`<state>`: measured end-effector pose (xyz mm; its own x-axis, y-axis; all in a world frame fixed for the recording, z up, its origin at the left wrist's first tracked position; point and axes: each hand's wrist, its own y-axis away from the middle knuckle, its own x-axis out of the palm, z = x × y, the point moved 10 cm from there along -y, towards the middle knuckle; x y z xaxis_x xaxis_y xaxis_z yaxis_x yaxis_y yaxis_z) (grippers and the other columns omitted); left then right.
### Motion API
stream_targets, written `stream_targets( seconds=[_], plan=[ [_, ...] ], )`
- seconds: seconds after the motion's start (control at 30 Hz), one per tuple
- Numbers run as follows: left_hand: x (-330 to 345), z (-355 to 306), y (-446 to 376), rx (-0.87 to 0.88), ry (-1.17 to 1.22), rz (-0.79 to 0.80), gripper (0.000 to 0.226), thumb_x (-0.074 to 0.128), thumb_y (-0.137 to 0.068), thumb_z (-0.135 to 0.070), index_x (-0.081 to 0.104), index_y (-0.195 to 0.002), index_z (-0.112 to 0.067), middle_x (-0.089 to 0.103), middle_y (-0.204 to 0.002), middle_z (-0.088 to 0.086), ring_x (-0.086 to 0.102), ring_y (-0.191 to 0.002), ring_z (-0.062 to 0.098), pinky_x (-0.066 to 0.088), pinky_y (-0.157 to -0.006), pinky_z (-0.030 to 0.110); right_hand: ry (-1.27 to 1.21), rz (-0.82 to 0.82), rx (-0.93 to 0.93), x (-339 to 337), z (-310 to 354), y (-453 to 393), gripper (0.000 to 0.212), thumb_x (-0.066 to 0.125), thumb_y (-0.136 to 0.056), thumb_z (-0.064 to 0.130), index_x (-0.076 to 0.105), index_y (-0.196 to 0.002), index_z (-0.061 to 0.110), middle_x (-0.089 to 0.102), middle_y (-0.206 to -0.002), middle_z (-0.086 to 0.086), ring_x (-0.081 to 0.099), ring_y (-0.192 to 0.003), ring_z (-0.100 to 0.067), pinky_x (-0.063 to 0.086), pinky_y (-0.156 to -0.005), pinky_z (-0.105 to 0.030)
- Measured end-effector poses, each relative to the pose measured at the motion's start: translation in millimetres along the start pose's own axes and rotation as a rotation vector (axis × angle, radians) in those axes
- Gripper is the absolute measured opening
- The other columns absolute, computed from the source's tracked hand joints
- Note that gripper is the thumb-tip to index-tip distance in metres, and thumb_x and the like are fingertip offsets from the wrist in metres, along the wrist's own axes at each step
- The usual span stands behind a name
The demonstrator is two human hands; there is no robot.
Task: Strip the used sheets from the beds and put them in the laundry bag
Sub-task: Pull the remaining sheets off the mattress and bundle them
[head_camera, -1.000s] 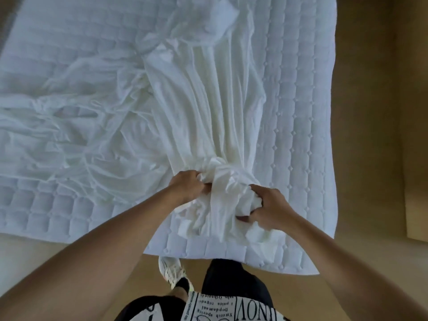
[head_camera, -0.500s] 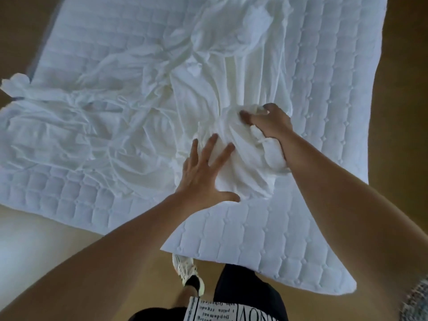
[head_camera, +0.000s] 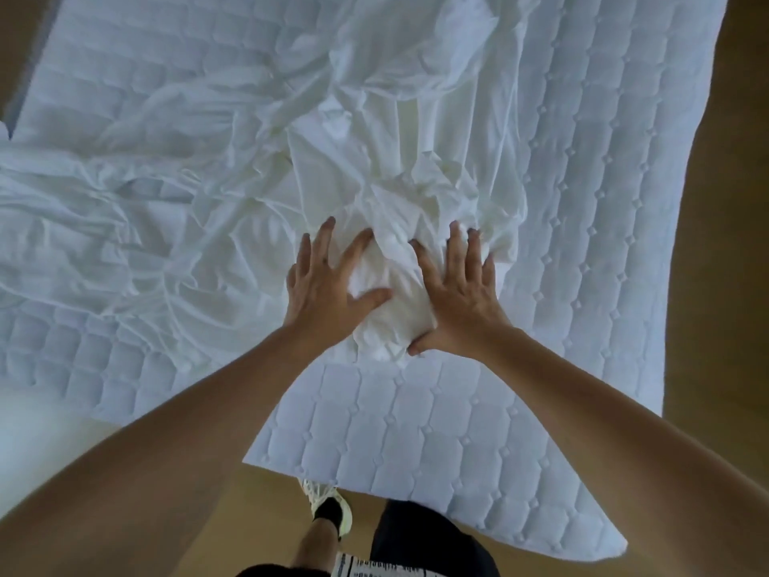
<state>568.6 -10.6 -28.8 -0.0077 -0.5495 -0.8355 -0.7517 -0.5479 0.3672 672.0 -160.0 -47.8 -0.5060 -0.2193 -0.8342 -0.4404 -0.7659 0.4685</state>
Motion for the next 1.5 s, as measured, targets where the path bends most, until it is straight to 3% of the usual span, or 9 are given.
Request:
stream_targets(
  seconds=[0.13, 0.27, 0.53, 0.7, 0.9, 1.1, 1.27, 1.4, 1.5],
  plan=[
    [32, 11, 27, 0.151, -0.128, 0.163, 0.154, 0.083, -0.038, -0.08, -0.011, -0.158, -0.052, -0.02, -0.168, 0.004, 0.003, -0.156, 0.043, 0.032, -0.115, 0.068, -0.02, 0.009, 0.048, 8, -22, -21, 0.154, 0.085, -0.05, 0.078, -0.019, -0.156, 0.038, -0.004, -0.163, -0.027, 0.002, -0.153, -0.05, 0.022, -0.122, -0.063],
    [52, 14, -5, 0.094, -0.096, 0.177, 0.162, 0.098, -0.035, -0.058, -0.012, -0.154, -0.059, -0.012, -0.168, 0.003, 0.028, -0.147, 0.042, 0.042, -0.11, 0.064, -0.123, 0.039, 0.073, 11, -38, -44, 0.148, 0.088, -0.049, 0.075, -0.003, -0.16, 0.038, 0.023, -0.155, -0.018, 0.031, -0.141, -0.042, 0.034, -0.115, -0.057],
    [15, -1, -24, 0.011, 0.178, 0.088, 0.08, 0.096, -0.059, -0.037, 0.059, -0.13, -0.037, 0.063, -0.125, -0.005, 0.062, -0.112, 0.022, 0.048, -0.09, 0.033, -0.56, -0.061, 0.219, -18, -53, -39, 0.114, 0.098, -0.055, 0.046, 0.035, -0.149, 0.038, 0.067, -0.121, 0.003, 0.058, -0.112, -0.024, 0.045, -0.096, -0.037],
    [5, -12, -3, -0.069, 0.173, 0.541, 0.034, 0.092, -0.067, -0.031, 0.066, -0.089, -0.033, 0.069, -0.095, -0.007, 0.065, -0.094, 0.018, 0.051, -0.076, 0.029, -0.769, 0.156, 0.355, 5, -46, 15, 0.099, 0.094, -0.051, 0.048, 0.049, -0.139, 0.043, 0.066, -0.116, 0.011, 0.063, -0.112, -0.018, 0.056, -0.094, -0.04],
    [34, -5, 63, -0.281, 0.102, 1.195, 0.038, 0.078, -0.088, -0.017, 0.068, -0.124, -0.02, 0.074, -0.113, 0.005, 0.073, -0.099, 0.023, 0.06, -0.073, 0.03, -1.041, 0.726, 0.404, 54, -8, 78, 0.039, 0.081, -0.084, 0.017, 0.072, -0.121, 0.014, 0.079, -0.108, -0.01, 0.077, -0.099, -0.026, 0.063, -0.084, -0.038],
    [36, 25, 49, -0.267, 0.104, 0.789, 0.073, 0.088, -0.066, -0.028, 0.06, -0.133, -0.033, 0.06, -0.128, -0.003, 0.056, -0.114, 0.019, 0.045, -0.092, 0.03, -1.029, 0.676, 0.493, 80, -13, 73, 0.056, 0.088, -0.078, 0.034, 0.068, -0.127, 0.017, 0.079, -0.11, -0.004, 0.076, -0.1, -0.023, 0.059, -0.098, -0.042],
    [5, 33, 32, -0.274, 0.111, 0.468, 0.035, 0.064, -0.09, -0.041, 0.07, -0.122, -0.028, 0.067, -0.126, -0.001, 0.061, -0.109, 0.022, 0.047, -0.085, 0.031, -0.802, 0.257, 0.495, 20, -24, 66, 0.091, 0.063, -0.087, 0.072, 0.029, -0.161, 0.031, 0.04, -0.162, -0.001, 0.051, -0.138, -0.024, 0.041, -0.112, -0.038],
    [7, 22, 22, -0.239, 0.064, 0.393, 0.023, 0.061, -0.09, -0.032, 0.074, -0.102, -0.018, 0.072, -0.106, 0.001, 0.065, -0.101, 0.025, 0.052, -0.084, 0.035, -0.303, -0.351, 0.123, -62, 40, 144, 0.095, 0.046, -0.088, 0.081, 0.023, -0.163, 0.029, 0.023, -0.17, -0.01, 0.023, -0.155, -0.034, 0.023, -0.121, -0.05],
    [9, 7, 17, -0.25, 0.076, 0.337, 0.022, 0.065, -0.088, -0.035, 0.074, -0.095, -0.016, 0.069, -0.096, 0.004, 0.062, -0.089, 0.027, 0.049, -0.076, 0.033, 0.06, -0.203, -0.144, -3, 94, 163, 0.117, 0.069, -0.072, 0.08, 0.016, -0.164, 0.032, 0.015, -0.169, -0.02, 0.017, -0.154, -0.048, 0.023, -0.118, -0.068]
  ],
)
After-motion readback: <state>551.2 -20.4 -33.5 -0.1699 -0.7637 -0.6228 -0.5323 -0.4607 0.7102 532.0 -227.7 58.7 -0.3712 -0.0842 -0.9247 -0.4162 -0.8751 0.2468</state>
